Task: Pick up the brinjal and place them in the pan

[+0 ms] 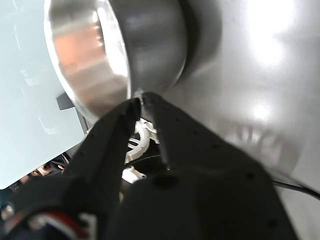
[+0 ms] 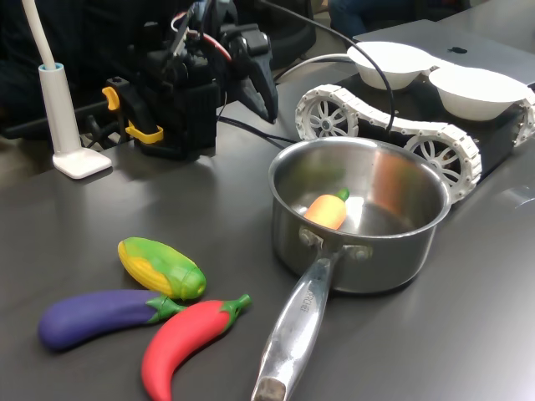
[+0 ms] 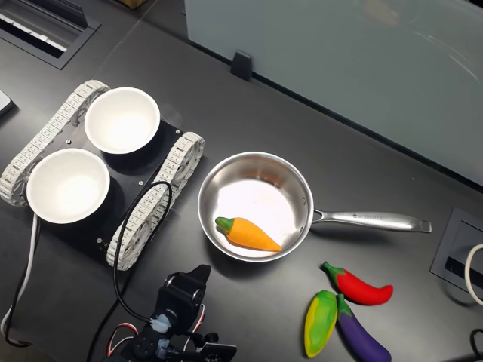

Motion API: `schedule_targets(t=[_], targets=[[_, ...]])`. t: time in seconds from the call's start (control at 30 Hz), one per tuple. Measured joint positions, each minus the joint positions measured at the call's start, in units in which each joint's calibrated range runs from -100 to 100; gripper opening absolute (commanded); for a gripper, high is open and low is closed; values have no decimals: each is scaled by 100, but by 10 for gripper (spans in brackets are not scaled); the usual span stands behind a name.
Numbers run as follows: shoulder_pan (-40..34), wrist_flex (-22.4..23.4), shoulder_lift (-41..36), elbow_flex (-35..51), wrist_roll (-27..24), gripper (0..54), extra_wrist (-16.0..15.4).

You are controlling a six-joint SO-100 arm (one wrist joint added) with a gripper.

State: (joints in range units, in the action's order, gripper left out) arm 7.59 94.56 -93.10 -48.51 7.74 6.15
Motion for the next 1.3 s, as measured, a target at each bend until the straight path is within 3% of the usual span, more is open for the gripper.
schedule_targets(t=[0.47, 0.73, 1.3], targets=[[396, 357, 1827, 2471, -103, 1, 0], [407, 399, 2189, 2923, -98, 1, 0], [1562, 459, 3813, 4679, -215, 4, 0]])
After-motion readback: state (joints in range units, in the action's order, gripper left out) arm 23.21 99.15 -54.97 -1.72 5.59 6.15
